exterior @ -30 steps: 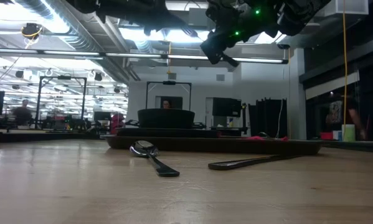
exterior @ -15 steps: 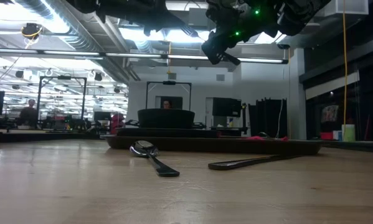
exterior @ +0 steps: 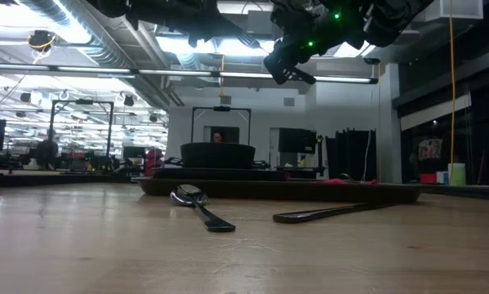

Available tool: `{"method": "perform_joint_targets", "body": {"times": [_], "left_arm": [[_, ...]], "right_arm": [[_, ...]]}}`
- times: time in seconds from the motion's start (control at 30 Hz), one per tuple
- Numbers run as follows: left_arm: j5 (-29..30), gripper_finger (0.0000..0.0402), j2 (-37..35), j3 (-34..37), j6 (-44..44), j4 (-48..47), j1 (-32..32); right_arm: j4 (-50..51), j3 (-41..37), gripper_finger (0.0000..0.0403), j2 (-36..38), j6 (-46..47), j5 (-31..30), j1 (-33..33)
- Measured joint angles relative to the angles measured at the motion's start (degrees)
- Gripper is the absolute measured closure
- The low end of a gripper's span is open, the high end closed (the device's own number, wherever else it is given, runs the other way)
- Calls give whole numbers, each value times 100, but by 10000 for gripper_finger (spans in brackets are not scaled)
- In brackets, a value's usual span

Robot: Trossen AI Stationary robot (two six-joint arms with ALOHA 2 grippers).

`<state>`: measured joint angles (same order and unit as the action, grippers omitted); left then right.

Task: Set up tray
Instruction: Put the black fork in the center of the red napkin

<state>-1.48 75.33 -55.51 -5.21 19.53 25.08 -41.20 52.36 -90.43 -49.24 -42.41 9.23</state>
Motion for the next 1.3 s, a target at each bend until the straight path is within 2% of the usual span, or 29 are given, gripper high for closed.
{"method": "perform_joint_targets", "body": {"times": [0.37, 0.9, 1.1, 1.3], "left_arm": [[-261, 391, 0, -7, -61, -23, 7], [-361, 297, -57, -4, -456, -425, 0], [-650, 267, -289, -4, -564, -718, -10], [-758, 262, -624, -4, -1436, -1039, -35]], "right_arm": [[5, 0, 391, -3, 94, 1, -2], [-32, 0, 390, -3, 125, -16, -11], [-43, 0, 390, -1, 125, 9, -13], [-21, 2, 389, -1, 435, -170, -4]]}}
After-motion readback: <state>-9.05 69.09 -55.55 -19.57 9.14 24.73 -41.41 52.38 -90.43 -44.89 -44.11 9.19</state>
